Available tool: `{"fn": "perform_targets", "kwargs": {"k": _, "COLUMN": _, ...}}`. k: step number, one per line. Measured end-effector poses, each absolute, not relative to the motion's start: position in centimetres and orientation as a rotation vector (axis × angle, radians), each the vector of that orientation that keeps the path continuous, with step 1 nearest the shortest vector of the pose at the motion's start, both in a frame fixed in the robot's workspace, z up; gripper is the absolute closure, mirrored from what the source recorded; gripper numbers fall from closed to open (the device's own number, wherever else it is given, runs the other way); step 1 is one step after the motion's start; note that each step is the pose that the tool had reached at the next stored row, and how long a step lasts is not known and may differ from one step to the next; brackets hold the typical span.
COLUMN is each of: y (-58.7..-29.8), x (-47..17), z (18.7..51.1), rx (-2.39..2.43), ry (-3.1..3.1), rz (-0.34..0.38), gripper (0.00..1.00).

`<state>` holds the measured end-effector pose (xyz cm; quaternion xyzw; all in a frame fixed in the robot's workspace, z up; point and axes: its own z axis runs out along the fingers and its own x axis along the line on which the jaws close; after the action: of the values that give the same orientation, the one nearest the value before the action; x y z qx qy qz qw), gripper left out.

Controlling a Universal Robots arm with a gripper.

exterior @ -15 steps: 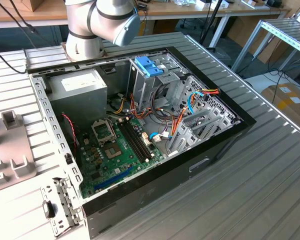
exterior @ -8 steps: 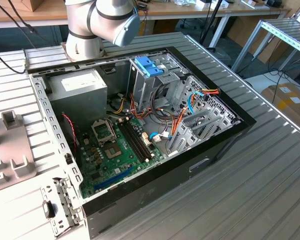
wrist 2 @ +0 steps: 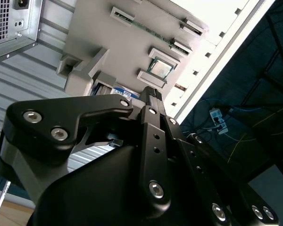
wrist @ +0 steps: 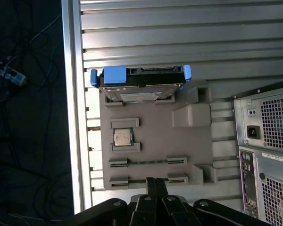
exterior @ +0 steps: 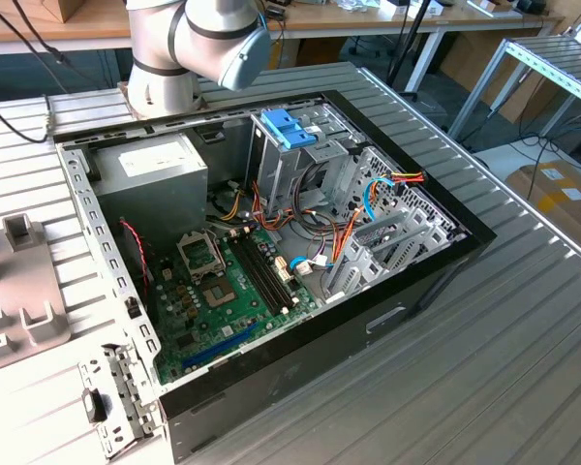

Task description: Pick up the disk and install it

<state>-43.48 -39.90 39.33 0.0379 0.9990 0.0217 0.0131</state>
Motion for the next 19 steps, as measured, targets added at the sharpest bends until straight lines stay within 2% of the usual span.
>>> {"fn": "perform_targets", "kwargs": {"k": 19, "y": -39.9, "x": -44.7, "z": 39.3, "rx": 0.118, "ry": 3.113, "rz": 0.068, "gripper": 0.89}}
